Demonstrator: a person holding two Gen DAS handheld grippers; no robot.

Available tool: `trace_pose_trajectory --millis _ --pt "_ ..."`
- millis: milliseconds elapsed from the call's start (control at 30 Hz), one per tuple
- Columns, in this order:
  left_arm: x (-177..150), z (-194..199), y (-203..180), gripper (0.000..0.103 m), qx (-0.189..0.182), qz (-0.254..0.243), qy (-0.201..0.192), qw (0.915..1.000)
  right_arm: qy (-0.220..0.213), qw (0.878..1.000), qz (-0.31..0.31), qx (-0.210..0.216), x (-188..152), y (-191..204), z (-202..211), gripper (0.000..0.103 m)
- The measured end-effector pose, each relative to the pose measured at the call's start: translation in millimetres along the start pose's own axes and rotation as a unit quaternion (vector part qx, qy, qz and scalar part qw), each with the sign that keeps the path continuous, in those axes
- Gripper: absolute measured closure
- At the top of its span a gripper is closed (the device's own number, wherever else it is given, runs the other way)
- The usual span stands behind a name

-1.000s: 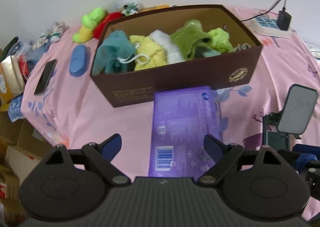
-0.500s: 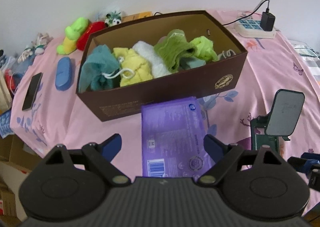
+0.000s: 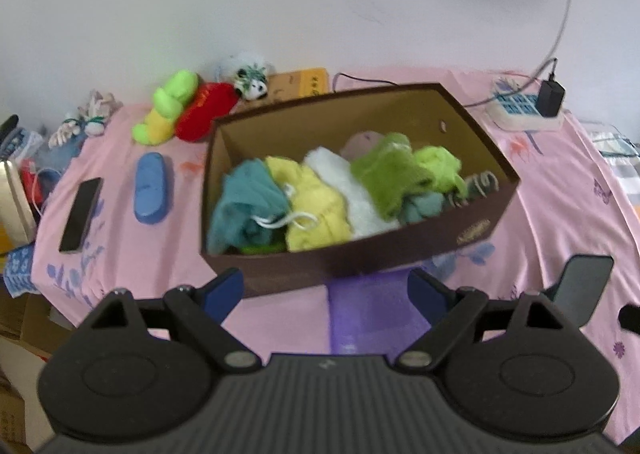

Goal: Organize soft objects

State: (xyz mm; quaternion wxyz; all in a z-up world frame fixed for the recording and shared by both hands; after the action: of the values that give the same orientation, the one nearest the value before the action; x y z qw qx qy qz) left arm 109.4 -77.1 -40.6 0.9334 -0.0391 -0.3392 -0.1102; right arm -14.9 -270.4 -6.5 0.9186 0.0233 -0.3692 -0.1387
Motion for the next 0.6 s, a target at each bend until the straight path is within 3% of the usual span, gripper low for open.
trace_pose_trajectory --millis 167,600 --pt "4 0 25 0.014 0.013 0.019 -0.003 0.9997 -0.019 0.999 0.027 0.017 14 30 -4 0.088" --pt "-3 10 79 0.014 0.039 0.060 -0.009 0.9974 -0.017 0.996 0.077 0.040 28 87 -18 0.088"
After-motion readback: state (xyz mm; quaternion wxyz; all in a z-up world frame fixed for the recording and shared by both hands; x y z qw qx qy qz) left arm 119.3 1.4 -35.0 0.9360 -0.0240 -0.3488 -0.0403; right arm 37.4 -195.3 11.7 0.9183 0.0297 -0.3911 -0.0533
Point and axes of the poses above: each gripper's, at about its wrist camera, not at the fingertips, and z roughly against the way its jaws point, y to its left, x to its top, the point moved 7 cm from there along -z, roughly the way its jaws point, and after that the axes turned 6 degrees about z, right-handed, at the moved point
